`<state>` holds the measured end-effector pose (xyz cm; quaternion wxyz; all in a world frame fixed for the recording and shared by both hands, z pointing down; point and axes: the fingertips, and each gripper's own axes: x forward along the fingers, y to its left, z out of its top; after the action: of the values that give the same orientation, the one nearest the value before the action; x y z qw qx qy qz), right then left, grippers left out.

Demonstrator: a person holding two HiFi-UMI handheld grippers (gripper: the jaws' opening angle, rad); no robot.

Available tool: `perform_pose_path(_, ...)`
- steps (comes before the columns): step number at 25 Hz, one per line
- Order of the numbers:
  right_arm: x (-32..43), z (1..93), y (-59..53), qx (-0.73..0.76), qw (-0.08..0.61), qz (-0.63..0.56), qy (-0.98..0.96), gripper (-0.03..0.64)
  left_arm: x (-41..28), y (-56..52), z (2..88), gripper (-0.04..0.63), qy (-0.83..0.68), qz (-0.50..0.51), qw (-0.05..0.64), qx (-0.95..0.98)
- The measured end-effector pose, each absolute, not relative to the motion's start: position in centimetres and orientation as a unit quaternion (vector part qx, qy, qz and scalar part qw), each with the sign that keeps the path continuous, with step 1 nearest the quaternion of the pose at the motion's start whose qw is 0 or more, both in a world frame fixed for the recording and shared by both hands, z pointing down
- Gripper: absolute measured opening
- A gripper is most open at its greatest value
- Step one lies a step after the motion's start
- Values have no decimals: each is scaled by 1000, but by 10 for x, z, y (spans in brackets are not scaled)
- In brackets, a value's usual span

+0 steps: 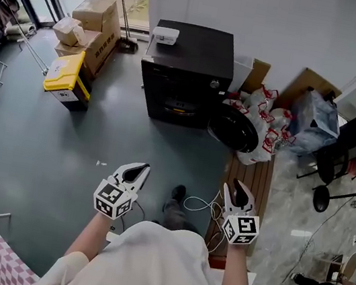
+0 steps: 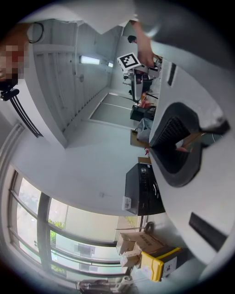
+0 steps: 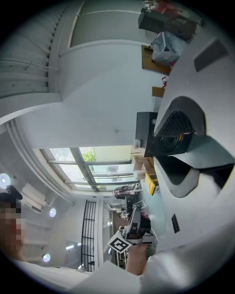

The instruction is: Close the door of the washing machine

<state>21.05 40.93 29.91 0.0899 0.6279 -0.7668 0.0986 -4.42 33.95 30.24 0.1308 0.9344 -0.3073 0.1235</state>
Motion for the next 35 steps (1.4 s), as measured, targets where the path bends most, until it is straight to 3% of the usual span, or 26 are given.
perform_pose_path(20,334,363,198,612,102,153,-769,126,105,132,339,9,-278,152,148,937)
perform_pose_path(35,394,425,167,648,131,214,-719,132,160,73,387,9,-222,200,171,939)
